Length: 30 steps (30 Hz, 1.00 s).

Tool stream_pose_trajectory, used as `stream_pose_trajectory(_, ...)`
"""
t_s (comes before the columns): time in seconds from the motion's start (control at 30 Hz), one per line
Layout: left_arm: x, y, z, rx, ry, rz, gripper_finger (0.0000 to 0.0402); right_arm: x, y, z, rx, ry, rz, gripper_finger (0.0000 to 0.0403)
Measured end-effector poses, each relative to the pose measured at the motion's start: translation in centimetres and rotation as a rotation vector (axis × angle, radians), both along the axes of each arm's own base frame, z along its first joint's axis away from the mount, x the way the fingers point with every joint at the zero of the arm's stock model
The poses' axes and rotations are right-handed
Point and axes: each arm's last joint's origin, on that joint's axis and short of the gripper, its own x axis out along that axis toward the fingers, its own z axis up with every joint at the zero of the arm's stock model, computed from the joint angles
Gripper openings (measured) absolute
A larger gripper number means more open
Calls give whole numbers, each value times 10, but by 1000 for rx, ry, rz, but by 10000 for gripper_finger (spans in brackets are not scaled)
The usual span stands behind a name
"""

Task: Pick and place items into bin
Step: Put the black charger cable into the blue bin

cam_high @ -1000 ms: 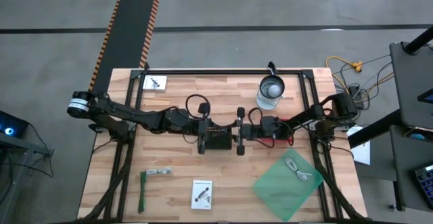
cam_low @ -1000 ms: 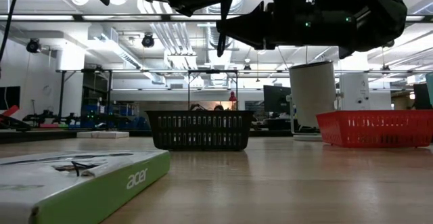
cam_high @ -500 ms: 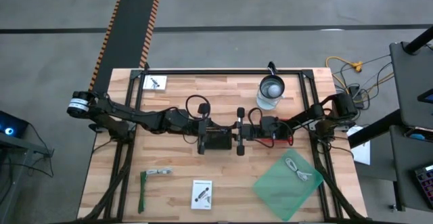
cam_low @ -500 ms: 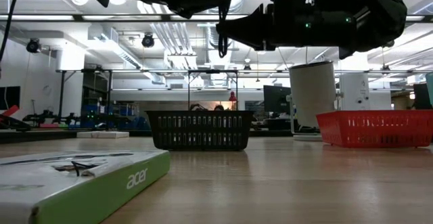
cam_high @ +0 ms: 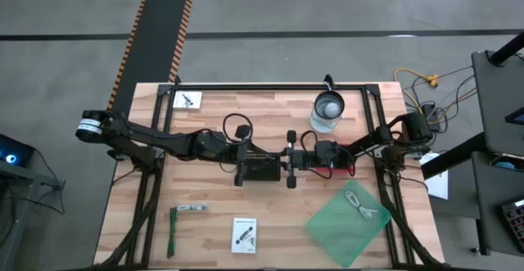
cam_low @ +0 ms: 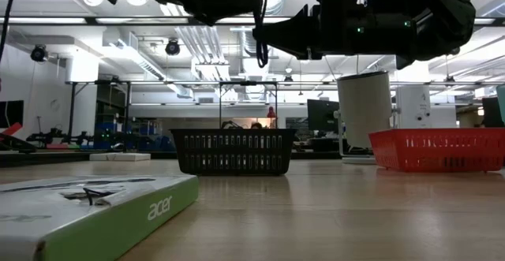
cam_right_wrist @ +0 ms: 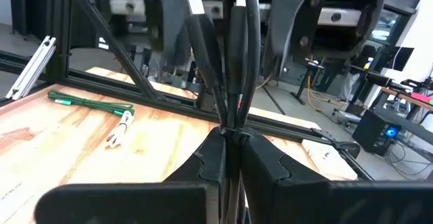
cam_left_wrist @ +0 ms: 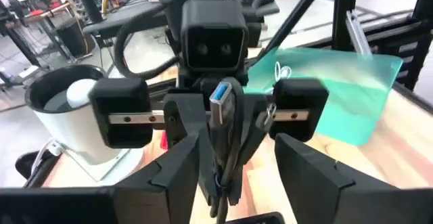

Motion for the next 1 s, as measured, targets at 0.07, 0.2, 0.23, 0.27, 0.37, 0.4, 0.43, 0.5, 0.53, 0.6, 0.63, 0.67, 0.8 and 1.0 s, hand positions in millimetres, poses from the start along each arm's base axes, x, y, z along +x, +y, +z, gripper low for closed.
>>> stream_pose_trajectory(0.07,-7,1,3,-27,9,5,181,-1,0,-1,0,3,0,22)
stream_pose_trajectory(0.2,-24,2,4,-87,80,20,182,-1,0,-1,4,5,0,22)
stream_pose_trajectory(0.23,-29,3,4,-107,106,27,182,-1,0,-2,3,9,0,22)
stream_pose_trajectory(0.27,-33,3,3,-130,135,36,182,-1,0,-2,2,12,0,22)
stream_pose_trajectory(0.37,-45,4,4,-193,206,62,182,-1,0,-3,1,26,0,22)
stream_pose_trajectory(0.4,-49,5,4,-203,227,69,182,-1,0,-3,1,27,0,22)
stream_pose_trajectory(0.43,-52,5,4,-208,246,73,182,-1,0,-3,1,27,0,22)
stream_pose_trajectory(0.5,-57,6,2,-210,249,74,182,-1,0,-3,2,27,0,22)
stream_pose_trajectory(0.53,-60,6,-1,-209,253,74,182,-1,0,-4,6,29,0,22)
stream_pose_trajectory(0.6,-66,7,-7,-207,269,76,183,-1,0,-4,22,30,0,22)
stream_pose_trajectory(0.63,-69,7,-10,-206,271,77,183,-1,0,-4,25,34,0,22)
stream_pose_trajectory(0.67,-73,7,-12,-207,270,77,183,-1,0,-5,26,38,0,22)
stream_pose_trajectory(0.8,-89,9,-24,-204,258,82,183,-2,0,-5,33,63,-1,22)
stream_pose_trajectory(1.0,-114,13,-37,-213,117,106,183,-5,-1,1,61,85,-2,22)
